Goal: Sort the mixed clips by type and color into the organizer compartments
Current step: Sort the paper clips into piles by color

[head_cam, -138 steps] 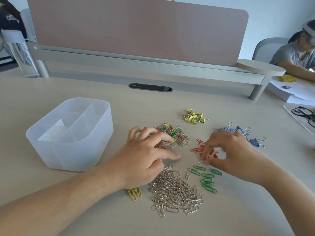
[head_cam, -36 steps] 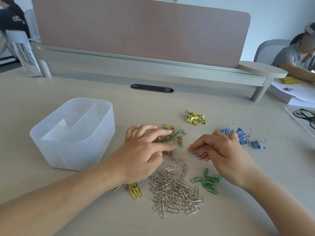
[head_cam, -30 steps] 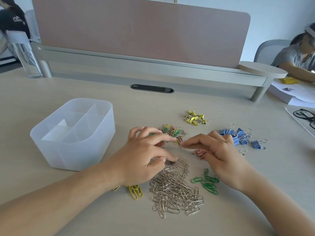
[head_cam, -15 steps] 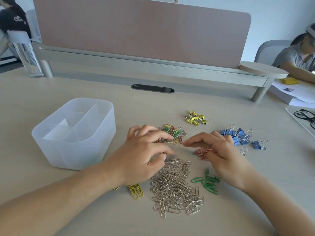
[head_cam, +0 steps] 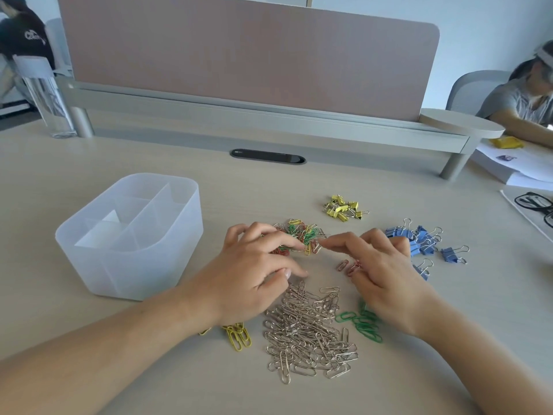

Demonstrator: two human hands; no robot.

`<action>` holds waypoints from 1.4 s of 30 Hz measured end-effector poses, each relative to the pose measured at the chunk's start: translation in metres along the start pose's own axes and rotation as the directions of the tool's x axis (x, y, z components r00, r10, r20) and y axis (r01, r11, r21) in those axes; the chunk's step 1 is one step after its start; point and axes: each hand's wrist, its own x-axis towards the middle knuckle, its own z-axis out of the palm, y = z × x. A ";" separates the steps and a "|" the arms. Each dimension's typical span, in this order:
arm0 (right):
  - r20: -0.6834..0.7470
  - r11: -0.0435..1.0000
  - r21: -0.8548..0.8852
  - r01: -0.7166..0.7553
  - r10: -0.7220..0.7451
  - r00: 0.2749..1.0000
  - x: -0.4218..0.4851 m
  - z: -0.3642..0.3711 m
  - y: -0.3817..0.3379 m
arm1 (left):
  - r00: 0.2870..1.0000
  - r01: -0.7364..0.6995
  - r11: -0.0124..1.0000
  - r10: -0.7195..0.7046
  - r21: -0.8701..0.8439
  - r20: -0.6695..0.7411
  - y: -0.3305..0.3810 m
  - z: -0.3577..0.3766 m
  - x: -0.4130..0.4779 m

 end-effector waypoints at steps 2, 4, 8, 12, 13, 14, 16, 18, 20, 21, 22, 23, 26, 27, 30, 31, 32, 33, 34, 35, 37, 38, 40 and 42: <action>0.070 0.997 -0.071 -0.006 0.011 0.998 0.002 0.003 0.000 | 1.000 0.020 1.000 -0.019 0.016 -0.009 0.000 0.000 0.000; 0.104 0.995 -0.100 -0.018 0.028 0.994 0.004 0.005 0.002 | 0.999 0.039 0.999 -0.038 0.038 -0.031 0.001 0.000 0.001; 0.055 0.999 0.016 -0.049 0.048 0.997 0.004 -0.001 0.001 | 0.992 0.100 0.990 -0.092 0.098 -0.080 -0.001 -0.005 0.001; 0.075 0.979 0.198 -0.051 0.037 0.997 0.001 -0.007 -0.005 | 0.987 0.139 0.985 -0.129 0.099 -0.100 -0.004 -0.007 0.001; 0.091 0.969 0.241 -0.049 0.028 0.995 0.000 -0.008 -0.005 | 0.987 0.141 0.985 -0.131 0.098 -0.098 -0.005 -0.008 0.001; 0.104 0.958 0.282 -0.045 0.016 0.994 -0.001 -0.008 -0.006 | 0.987 0.138 0.985 -0.129 0.099 -0.092 -0.005 -0.008 0.001; 0.100 0.936 0.349 -0.045 0.010 0.995 -0.002 -0.009 -0.005 | 0.990 0.128 0.987 -0.121 0.101 -0.078 -0.004 -0.009 0.000; 0.072 0.929 0.366 -0.061 0.038 0.997 -0.002 -0.009 -0.003 | 0.990 0.127 0.988 -0.120 0.092 -0.075 -0.004 -0.010 -0.001; 0.031 0.947 0.310 -0.083 0.077 0.997 -0.001 -0.006 -0.003 | 0.990 0.121 0.989 -0.114 0.088 -0.083 -0.004 -0.010 -0.002; 0.013 0.961 0.262 -0.091 0.090 0.996 -0.001 -0.005 -0.003 | 0.991 0.115 0.989 -0.108 0.092 -0.080 -0.004 -0.010 -0.002; 0.005 0.973 0.212 -0.089 0.090 0.996 0.000 -0.003 -0.004 | 0.992 0.109 0.989 -0.102 0.097 -0.071 -0.005 -0.009 -0.002; 0.011 0.983 0.166 -0.083 0.083 0.997 0.001 -0.002 -0.005 | 0.994 0.098 0.990 -0.093 0.101 -0.058 -0.005 -0.008 -0.002; 0.100 0.996 0.045 -0.073 0.068 0.993 0.002 0.000 -0.005 | 0.999 0.034 0.994 -0.034 0.105 -0.006 -0.003 -0.005 -0.003; 0.125 0.998 0.009 -0.063 0.062 0.990 0.002 0.001 -0.004 | 1.000 0.011 0.994 -0.012 0.105 0.006 -0.003 -0.003 -0.003; 0.109 0.998 -0.029 -0.049 0.052 0.993 0.003 -0.001 -0.002 | 1.000 -0.021 0.992 0.020 0.121 0.010 -0.001 0.000 -0.002; 0.085 0.998 -0.040 -0.051 0.054 0.995 0.002 -0.002 -0.001 | 1.000 -0.014 0.992 0.014 0.123 0.001 -0.001 0.000 -0.002; 0.067 0.997 -0.053 -0.053 0.056 0.996 0.002 -0.003 0.000 | 1.000 0.003 0.993 -0.002 0.121 -0.012 -0.001 -0.001 -0.002; 0.058 0.996 -0.062 -0.056 0.060 0.997 0.002 -0.003 0.000 | 0.999 0.025 0.993 -0.022 0.118 -0.024 -0.002 -0.002 -0.002; 0.062 0.996 -0.063 -0.060 0.064 0.996 0.002 -0.004 -0.001 | 0.999 0.042 0.992 -0.039 0.116 -0.030 -0.002 -0.002 -0.001; 0.077 0.996 -0.067 -0.061 0.066 0.995 0.002 -0.003 -0.002 | 0.999 0.051 0.992 -0.048 0.116 -0.026 -0.002 -0.002 -0.001; 0.127 0.994 -0.101 -0.051 0.063 0.990 0.003 -0.001 -0.005 | 0.999 0.047 0.990 -0.049 0.131 0.013 -0.002 -0.001 -0.001; 0.147 0.992 -0.119 -0.041 0.058 0.987 0.004 0.001 -0.005 | 0.998 0.043 0.988 -0.048 0.148 0.031 -0.002 0.000 -0.001; 0.158 0.991 -0.131 -0.027 0.048 0.986 0.005 0.002 -0.003 | 0.998 0.054 0.984 -0.059 0.173 0.021 -0.003 0.000 -0.001; 0.132 0.993 -0.116 -0.023 0.038 0.991 0.003 0.002 0.002 | 0.996 0.091 0.982 -0.088 0.168 -0.025 -0.005 -0.003 0.001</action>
